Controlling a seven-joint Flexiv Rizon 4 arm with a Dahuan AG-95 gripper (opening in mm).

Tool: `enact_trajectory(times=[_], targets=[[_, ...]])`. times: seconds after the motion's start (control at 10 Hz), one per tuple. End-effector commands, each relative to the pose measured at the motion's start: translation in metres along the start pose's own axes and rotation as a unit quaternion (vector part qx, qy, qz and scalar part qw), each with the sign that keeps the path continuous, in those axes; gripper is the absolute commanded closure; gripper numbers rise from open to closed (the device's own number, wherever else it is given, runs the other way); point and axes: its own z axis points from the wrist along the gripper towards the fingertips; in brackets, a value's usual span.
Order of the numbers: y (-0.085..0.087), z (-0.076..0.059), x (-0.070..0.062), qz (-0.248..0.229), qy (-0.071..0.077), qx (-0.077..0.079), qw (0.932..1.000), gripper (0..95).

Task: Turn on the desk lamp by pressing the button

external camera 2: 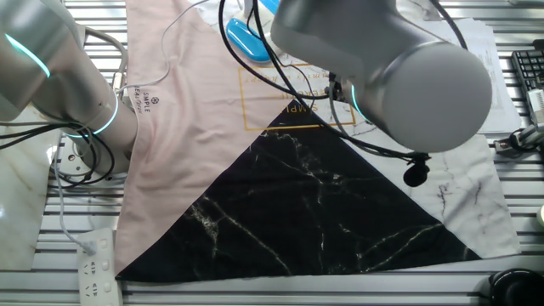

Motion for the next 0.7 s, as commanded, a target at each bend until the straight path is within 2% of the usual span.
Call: enact_trajectory(times=[0.1, 0.3, 0.7], targets=[[-0.0023, -0.0011, 0.003, -0.009, 0.002, 0.005, 0.9999, 95.0], [-0.0049, -0.0008, 0.005, -0.021, 0.001, 0.004, 0.9998, 95.0], [-0.0093, 0.0002, 0.0082, -0.018, 0.001, -0.013, 0.9998, 95.0]])
